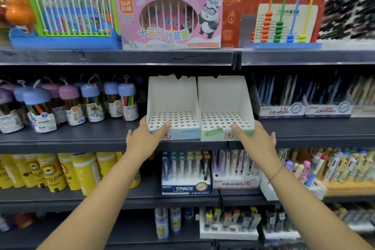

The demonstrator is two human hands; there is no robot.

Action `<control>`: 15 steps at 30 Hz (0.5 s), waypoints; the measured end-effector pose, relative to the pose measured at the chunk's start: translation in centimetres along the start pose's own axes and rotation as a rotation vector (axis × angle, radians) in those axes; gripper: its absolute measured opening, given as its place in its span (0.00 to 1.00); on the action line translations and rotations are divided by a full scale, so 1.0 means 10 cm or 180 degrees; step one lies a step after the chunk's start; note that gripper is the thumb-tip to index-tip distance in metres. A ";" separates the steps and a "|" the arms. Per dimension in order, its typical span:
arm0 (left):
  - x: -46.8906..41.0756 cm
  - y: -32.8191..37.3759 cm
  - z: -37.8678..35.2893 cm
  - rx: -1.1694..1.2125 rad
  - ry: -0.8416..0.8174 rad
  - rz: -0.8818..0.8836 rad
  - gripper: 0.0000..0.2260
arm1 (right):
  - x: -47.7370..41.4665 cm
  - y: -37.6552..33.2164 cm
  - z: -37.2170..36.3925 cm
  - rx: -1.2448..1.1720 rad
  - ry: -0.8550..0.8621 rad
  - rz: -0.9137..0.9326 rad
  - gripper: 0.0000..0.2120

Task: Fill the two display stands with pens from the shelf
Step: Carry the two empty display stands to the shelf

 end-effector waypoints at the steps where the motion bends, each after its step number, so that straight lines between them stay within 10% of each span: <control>1: 0.02 -0.01 -0.01 0.0201 -0.0027 -0.0014 0.37 | 0.05 -0.02 0.02 -0.0157 0.0051 0.0041 0.32; 15: 1.21 0.64 -0.59 0.1861 -0.0305 -0.0871 0.34 | 1.45 0.83 0.95 -0.1865 0.0836 -0.0616 0.26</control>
Point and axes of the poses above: each hand's wrist, its own x-axis away from the middle knuckle, its own z-axis out of the back of the hand, y = z × x, the point moved 8 cm from there along -x, towards the middle knuckle, and after that the axes turned 4 degrees about -z, right-handed, at the moved point
